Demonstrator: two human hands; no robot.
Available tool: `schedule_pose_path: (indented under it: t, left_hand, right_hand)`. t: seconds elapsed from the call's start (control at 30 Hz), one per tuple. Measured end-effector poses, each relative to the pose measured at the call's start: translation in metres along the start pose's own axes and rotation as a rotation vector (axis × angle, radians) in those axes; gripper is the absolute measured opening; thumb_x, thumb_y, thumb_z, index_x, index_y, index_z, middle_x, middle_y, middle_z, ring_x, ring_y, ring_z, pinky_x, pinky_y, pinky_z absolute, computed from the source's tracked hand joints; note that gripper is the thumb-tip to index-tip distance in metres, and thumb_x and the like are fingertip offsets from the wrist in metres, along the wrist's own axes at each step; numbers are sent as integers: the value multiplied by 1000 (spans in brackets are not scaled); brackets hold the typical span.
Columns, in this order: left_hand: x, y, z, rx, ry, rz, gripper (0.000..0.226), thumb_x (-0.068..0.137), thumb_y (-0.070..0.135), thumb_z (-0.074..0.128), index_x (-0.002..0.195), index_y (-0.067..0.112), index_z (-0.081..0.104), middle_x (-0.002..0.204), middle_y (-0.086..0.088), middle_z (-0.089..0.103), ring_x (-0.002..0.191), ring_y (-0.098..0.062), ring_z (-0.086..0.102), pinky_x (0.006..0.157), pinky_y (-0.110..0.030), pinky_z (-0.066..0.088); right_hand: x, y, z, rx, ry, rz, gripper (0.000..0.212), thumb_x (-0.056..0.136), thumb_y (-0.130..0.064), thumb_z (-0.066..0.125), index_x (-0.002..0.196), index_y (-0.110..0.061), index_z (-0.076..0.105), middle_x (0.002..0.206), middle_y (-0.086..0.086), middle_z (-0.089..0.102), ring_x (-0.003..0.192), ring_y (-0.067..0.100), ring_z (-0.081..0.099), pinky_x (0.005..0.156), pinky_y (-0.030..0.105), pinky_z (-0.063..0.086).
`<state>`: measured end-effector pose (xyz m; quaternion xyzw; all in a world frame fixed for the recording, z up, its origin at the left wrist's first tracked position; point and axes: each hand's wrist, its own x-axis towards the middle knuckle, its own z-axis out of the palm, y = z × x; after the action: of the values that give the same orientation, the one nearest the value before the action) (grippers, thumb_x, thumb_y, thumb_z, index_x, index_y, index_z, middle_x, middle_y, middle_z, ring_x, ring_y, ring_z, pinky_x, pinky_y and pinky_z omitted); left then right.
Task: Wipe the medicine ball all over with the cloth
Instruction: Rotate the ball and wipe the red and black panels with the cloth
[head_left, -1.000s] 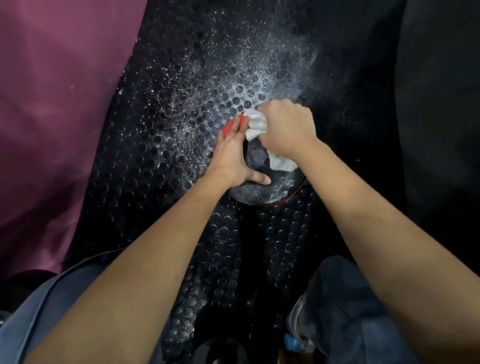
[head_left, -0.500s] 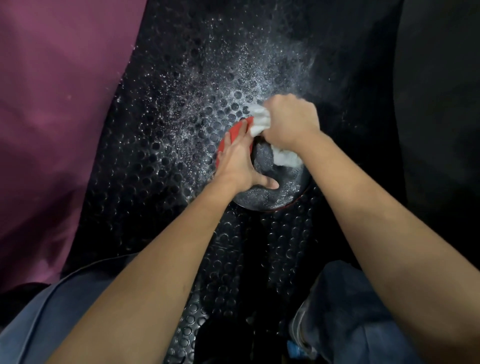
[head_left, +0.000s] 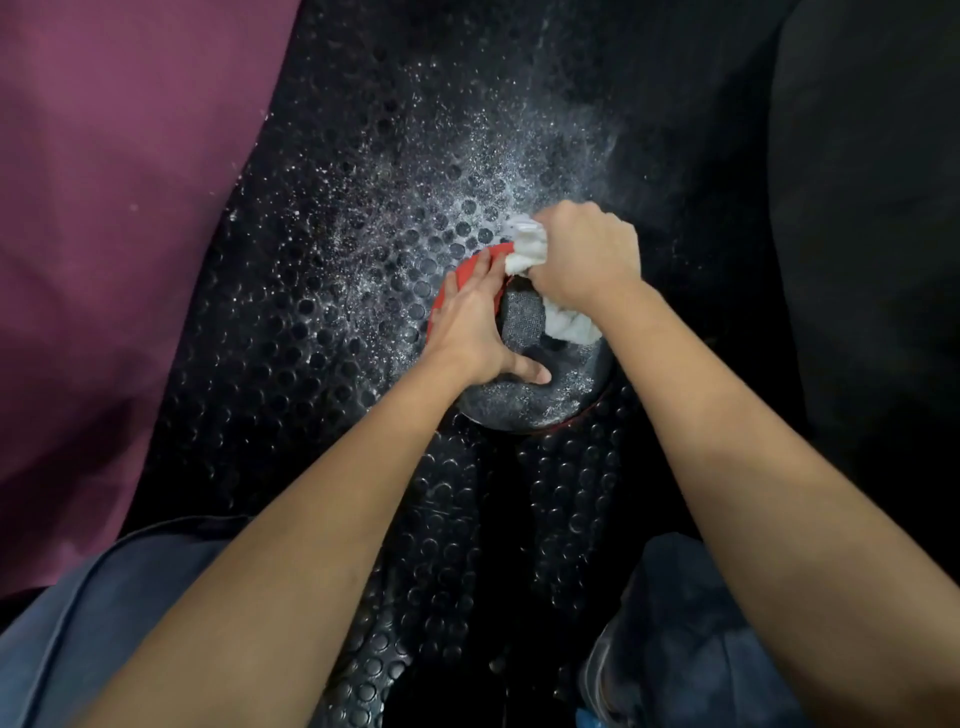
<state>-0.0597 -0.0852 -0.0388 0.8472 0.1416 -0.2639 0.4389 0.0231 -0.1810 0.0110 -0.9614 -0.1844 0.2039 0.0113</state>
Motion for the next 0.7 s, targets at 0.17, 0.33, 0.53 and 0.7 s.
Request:
schedule_pose_path:
  t: [0.17, 0.33, 0.53, 0.7]
  left_hand:
    - [-1, -9, -3, -34, 13, 33, 142, 46, 32, 96, 156, 21, 7, 163, 2, 5, 149, -32, 2, 119, -54, 15]
    - [5, -13, -2, -2, 17, 56, 143, 45, 38, 95, 157, 23, 7, 163, 4, 2, 149, -31, -3, 120, -51, 9]
    - [0, -11, -6, -5, 3, 54, 138, 49, 34, 95, 156, 20, 8, 163, 3, 1, 150, -26, 0, 120, -49, 13]
    - [0, -11, -4, -9, 6, 60, 140, 49, 34, 95, 156, 19, 6, 163, 4, 2, 150, -25, 2, 120, -49, 15]
  right_hand:
    - [-3, -4, 3, -32, 6, -80, 10, 83, -15, 59, 88, -19, 51, 83, 1, 49, 81, 26, 54, 66, 30, 34]
    - [5, 3, 5, 17, 40, -19, 15, 84, -19, 60, 98, -16, 57, 95, 6, 59, 96, 32, 60, 68, 30, 35]
    - [-7, -2, 10, 48, 76, -37, 16, 83, -15, 59, 99, -16, 58, 100, 6, 62, 95, 31, 61, 68, 30, 36]
    - [-14, -1, 12, 49, 80, -24, 16, 84, -16, 60, 100, -16, 57, 103, 7, 62, 97, 30, 60, 69, 30, 35]
